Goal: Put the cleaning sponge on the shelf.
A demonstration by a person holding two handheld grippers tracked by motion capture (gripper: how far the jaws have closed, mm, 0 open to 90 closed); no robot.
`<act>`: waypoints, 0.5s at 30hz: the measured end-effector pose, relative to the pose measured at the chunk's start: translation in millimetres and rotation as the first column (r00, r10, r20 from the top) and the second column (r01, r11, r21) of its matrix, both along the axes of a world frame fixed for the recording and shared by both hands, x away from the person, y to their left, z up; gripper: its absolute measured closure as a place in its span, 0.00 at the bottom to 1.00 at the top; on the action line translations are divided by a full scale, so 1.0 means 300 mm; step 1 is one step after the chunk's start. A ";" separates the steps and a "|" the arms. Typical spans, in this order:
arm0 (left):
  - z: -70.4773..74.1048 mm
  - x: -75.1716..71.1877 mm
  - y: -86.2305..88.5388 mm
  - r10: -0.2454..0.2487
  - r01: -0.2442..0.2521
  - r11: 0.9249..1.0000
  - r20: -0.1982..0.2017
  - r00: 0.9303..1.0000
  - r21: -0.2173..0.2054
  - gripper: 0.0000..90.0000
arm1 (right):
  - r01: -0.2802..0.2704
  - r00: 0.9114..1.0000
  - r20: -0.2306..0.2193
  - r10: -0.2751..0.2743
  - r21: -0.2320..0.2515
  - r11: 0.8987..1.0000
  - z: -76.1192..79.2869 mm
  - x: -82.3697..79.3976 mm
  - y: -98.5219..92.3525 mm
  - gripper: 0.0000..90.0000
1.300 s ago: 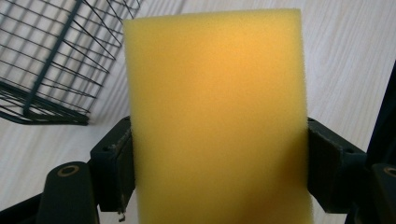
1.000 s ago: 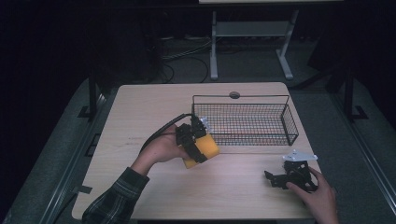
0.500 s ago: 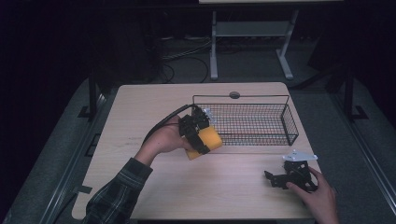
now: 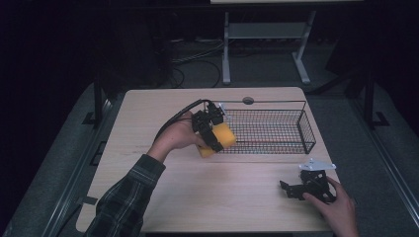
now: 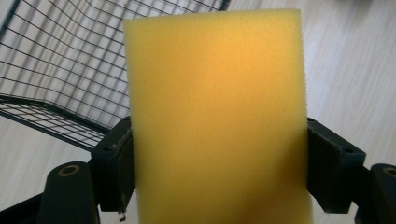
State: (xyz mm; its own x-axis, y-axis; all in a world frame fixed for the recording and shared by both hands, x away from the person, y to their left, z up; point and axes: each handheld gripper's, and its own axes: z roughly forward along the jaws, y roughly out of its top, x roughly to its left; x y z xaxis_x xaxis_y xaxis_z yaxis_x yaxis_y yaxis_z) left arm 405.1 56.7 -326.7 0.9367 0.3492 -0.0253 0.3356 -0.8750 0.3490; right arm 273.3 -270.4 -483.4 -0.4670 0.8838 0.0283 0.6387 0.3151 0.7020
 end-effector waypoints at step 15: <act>0.017 0.106 -0.046 0.008 -0.008 0.999 0.013 1.000 0.031 0.25 | 0.001 1.000 0.000 -0.001 0.002 1.000 0.000 0.000 0.000 0.01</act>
